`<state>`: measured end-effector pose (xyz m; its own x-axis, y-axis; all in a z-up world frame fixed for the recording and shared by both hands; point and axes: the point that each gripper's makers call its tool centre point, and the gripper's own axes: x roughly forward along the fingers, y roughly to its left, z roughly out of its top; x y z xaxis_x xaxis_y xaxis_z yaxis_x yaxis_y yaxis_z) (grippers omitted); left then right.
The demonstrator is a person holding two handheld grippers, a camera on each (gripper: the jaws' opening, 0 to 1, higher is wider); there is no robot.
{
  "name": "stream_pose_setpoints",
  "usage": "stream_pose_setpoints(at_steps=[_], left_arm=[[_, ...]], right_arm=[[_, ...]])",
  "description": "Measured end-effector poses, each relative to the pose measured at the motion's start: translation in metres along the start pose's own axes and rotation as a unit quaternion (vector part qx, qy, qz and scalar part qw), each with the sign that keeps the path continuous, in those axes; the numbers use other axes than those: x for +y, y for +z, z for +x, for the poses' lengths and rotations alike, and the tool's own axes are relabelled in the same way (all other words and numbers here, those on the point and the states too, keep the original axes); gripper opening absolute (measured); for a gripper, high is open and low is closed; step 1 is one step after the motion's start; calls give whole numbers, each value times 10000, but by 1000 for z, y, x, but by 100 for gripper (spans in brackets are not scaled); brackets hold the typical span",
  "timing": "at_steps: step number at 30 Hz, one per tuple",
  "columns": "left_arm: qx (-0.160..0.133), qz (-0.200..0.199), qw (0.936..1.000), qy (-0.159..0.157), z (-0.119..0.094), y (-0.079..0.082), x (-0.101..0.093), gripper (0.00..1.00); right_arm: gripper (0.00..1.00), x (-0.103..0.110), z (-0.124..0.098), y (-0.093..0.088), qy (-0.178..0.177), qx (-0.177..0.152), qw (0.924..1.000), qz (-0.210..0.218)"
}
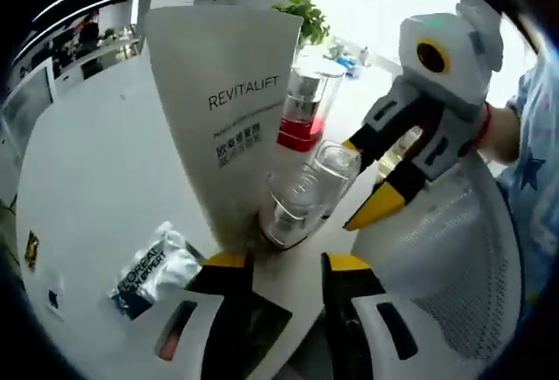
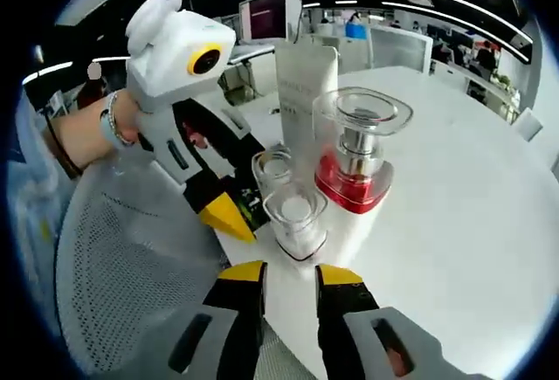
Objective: Arrange the skincare products in the storage area until every visible bottle or jar stands upright without overlapping.
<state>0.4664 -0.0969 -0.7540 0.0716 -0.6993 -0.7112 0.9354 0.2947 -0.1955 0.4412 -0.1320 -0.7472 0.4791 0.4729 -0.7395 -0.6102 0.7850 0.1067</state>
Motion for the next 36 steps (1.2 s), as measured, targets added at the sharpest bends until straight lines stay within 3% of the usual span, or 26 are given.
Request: stream_pose_setpoints(at_steps=[5,11,15,20,25,30,36], left_arm=[[34,143,9999,-61,1,-3,-4,29],[102,226,9994,-237,1,-5,-14,27],[182,213,9995,-118,1,-9,-8,25],[-79,296,9994,133,2,1,2,34],[-227,636,9977,102,5,9,-1,30],[-161,926,9954,185,8,8,-1,28],[-234,942,9951,190,8,11,0,23]], right_arm=[[15,-3,1,-1,-177,-4,9993,-332],[11,-8,1,-1,-291,8,9990,-326],[9,-10,1,-2,-322,16,9990,-315],[9,-11,1,-1,-353,24,9989,-312],[9,-12,2,-3,-371,66,9987,-352],[9,-12,3,-3,-355,80,9987,-364],[9,-12,3,-3,-346,81,9987,-375]])
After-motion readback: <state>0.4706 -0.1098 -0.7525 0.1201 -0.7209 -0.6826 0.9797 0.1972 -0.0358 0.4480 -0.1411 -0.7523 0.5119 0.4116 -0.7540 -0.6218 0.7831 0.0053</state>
